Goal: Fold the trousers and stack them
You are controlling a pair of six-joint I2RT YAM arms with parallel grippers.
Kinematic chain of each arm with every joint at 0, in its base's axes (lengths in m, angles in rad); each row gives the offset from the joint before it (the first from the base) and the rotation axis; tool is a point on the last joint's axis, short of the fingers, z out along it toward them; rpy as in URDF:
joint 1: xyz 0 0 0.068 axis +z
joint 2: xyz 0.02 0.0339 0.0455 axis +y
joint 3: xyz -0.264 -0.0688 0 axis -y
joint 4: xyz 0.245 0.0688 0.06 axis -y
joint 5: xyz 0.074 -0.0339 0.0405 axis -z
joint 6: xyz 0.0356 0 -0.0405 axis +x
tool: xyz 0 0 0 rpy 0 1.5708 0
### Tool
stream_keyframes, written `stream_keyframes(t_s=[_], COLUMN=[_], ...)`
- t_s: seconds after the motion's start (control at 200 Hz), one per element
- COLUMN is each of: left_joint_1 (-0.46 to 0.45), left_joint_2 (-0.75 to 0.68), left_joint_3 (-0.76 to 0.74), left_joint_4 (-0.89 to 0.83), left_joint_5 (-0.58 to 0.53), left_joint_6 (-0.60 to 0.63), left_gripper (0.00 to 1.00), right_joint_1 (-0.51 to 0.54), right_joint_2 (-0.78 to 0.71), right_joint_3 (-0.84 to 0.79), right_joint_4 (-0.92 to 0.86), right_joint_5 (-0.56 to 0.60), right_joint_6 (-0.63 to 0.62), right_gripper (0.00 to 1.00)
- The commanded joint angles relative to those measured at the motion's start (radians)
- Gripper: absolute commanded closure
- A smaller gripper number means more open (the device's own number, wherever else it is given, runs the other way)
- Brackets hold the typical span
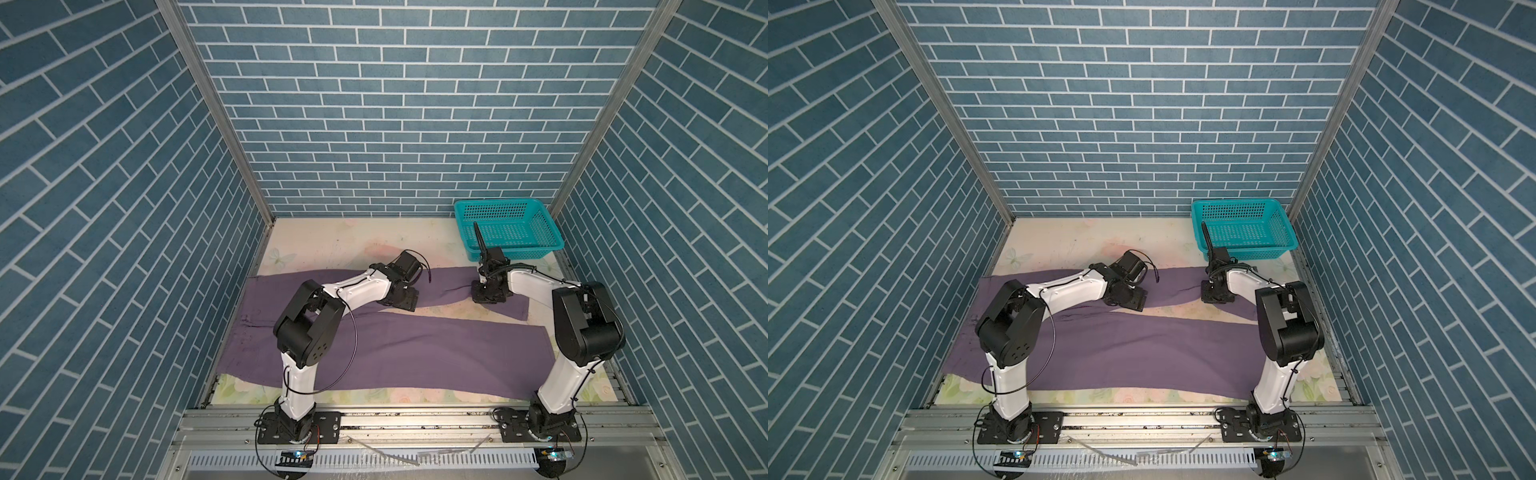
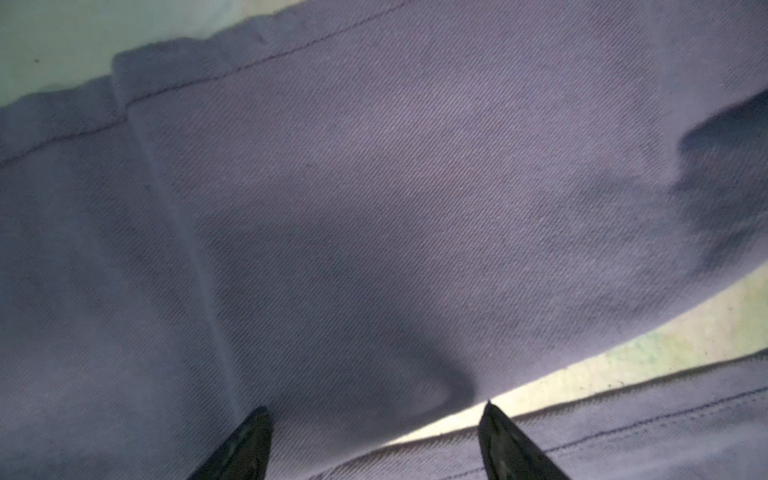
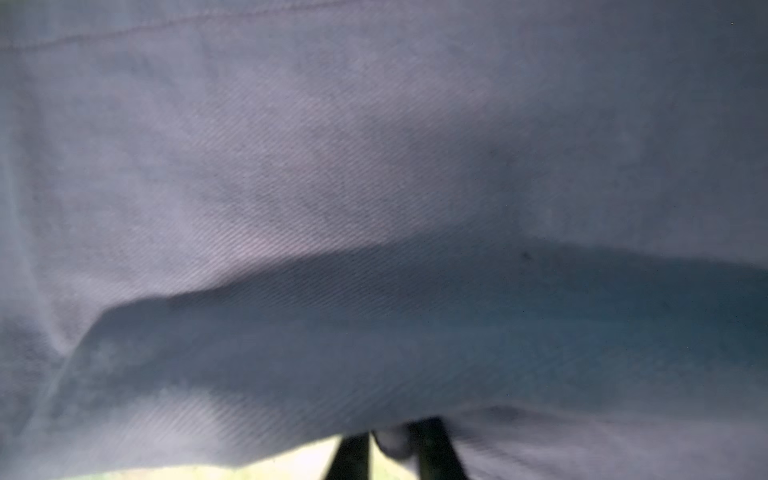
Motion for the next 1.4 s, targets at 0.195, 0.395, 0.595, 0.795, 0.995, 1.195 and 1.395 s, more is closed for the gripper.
stream_keyframes(t_s=[0.195, 0.395, 0.595, 0.795, 0.995, 1.195, 1.395], left_joint_1=[-0.020, -0.023, -0.022, -0.014, 0.023, 0.109, 0.146], left_joint_2=[0.082, 0.153, 0.178, 0.170, 0.171, 0.165, 0.248], left_joint_3=[0.083, 0.142, 0.181, 0.229, 0.319, 0.379, 0.491], left_joint_4=[0.003, -0.022, -0.063, -0.111, -0.168, -0.178, -0.227], left_joint_5=[0.020, 0.057, 0.072, 0.029, -0.041, 0.004, 0.093], left_joint_6=[0.080, 0.135, 0.176, 0.186, 0.178, 0.132, 0.137], left_gripper=[0.16, 0.23, 0.75, 1.00, 1.00, 1.00, 1.00], right_joint_1=[-0.008, -0.070, -0.151, -0.183, -0.186, -0.186, -0.186], right_joint_2=[-0.059, -0.109, -0.171, -0.204, -0.230, -0.244, -0.226], right_joint_3=[0.043, 0.119, 0.123, 0.129, 0.102, 0.081, 0.069], right_joint_4=[-0.149, -0.343, -0.405, -0.462, -0.490, -0.513, -0.500], right_joint_5=[-0.077, -0.119, -0.160, -0.122, -0.110, -0.086, -0.063], right_joint_6=[-0.003, 0.003, 0.010, -0.011, -0.023, -0.036, -0.025], right_gripper=[1.00, 1.00, 1.00, 1.00, 1.00, 1.00, 1.00])
